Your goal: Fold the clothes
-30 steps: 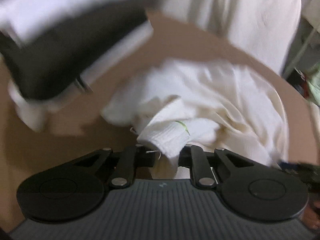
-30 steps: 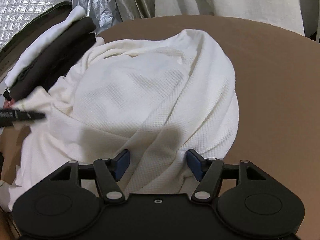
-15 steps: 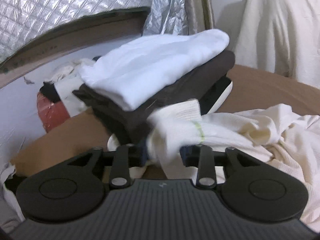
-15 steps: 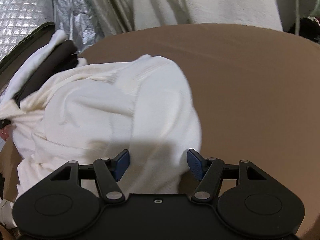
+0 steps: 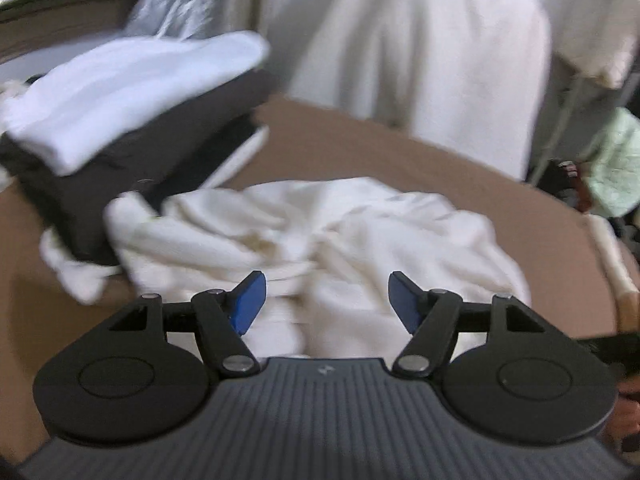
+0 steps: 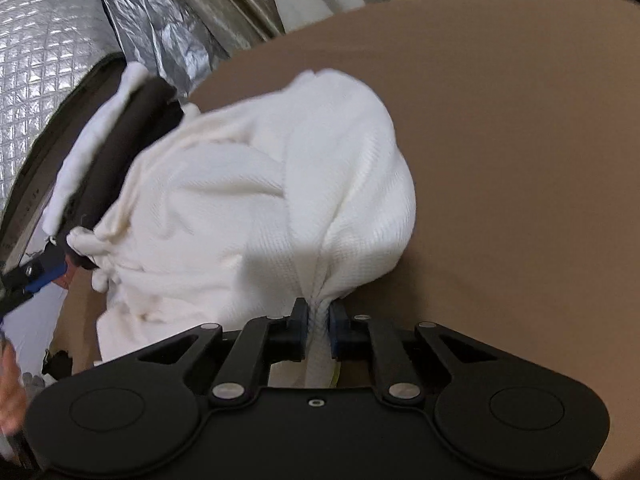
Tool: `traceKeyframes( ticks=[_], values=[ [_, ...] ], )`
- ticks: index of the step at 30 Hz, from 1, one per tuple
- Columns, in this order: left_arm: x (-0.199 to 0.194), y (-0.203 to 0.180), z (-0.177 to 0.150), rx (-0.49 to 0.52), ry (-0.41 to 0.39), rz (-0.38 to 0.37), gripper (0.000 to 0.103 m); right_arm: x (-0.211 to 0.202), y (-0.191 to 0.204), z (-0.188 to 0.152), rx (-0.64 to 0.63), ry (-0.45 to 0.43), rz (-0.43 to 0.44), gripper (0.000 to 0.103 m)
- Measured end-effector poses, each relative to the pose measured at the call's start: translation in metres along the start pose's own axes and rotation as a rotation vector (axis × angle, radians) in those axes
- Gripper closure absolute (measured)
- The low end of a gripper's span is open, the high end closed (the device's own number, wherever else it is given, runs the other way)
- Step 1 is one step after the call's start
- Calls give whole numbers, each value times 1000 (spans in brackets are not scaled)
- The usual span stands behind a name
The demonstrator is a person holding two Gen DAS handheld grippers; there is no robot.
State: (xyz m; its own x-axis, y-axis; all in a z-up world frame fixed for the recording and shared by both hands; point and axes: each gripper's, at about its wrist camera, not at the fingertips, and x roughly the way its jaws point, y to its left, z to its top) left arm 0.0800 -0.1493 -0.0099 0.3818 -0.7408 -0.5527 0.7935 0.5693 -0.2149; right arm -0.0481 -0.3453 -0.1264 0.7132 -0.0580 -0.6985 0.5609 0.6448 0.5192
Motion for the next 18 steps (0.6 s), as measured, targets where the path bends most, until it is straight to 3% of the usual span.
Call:
traceKeyframes(
  ticks=[3, 5, 7, 10, 13, 15, 17, 18],
  values=[
    [-17, -39, -11, 129, -22, -139, 27, -15, 14, 11, -17, -43, 66, 90],
    [-18, -61, -23, 237, 0, -203, 16, -26, 24, 21, -33, -69, 129, 90],
    [-18, -83, -36, 346, 24, -266, 14, -37, 35, 32, -49, -95, 191, 90],
    [-8, -115, -63, 559, 82, -266, 5, -54, 50, 47, -73, -135, 285, 90],
    [7, -138, -93, 727, 5, -77, 5, -58, 65, 61, -81, -143, 381, 90],
    [18, -148, -109, 856, -79, 92, 17, -59, 74, 65, -93, -133, 428, 90],
    [32, -146, -112, 942, -122, 269, 80, -57, 88, 72, -143, -147, 430, 90],
    [35, -137, -102, 900, -123, 313, 94, -57, 94, 76, -176, -157, 425, 90]
  ],
)
